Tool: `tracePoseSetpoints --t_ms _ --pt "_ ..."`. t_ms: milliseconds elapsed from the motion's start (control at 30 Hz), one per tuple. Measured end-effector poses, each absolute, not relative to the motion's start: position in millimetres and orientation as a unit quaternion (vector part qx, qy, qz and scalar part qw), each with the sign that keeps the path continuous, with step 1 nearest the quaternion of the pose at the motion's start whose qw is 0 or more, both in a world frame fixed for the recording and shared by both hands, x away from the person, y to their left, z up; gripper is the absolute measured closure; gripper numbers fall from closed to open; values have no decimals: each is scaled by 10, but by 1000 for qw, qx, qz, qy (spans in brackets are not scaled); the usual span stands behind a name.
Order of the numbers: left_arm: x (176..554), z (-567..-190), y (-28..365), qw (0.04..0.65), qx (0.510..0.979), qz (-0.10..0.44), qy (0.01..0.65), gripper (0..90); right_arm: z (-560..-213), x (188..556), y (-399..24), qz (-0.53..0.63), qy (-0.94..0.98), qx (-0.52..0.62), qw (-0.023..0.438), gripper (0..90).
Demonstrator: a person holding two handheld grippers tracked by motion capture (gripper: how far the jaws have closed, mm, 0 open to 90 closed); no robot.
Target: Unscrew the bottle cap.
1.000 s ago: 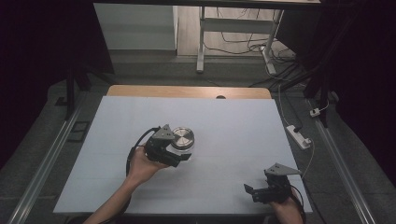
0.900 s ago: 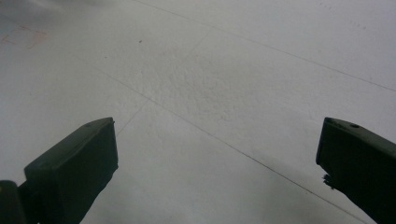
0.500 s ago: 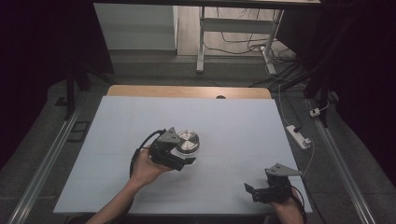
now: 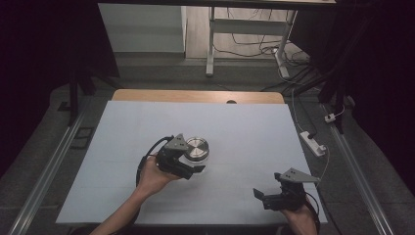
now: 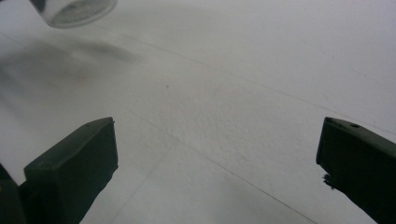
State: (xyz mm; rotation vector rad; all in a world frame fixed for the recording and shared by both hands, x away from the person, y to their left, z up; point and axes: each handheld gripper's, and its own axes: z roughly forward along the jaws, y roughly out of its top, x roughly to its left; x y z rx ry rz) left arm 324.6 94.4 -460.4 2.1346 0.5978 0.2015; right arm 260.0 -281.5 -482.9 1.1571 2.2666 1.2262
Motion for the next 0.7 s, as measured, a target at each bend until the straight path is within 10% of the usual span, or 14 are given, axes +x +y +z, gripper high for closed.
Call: tracePoseSetpoints --t_ms 700 --pt "3238 -4583 970 448 858 81 240 161 -4747 2621 -2503 454 810 350 123 0"
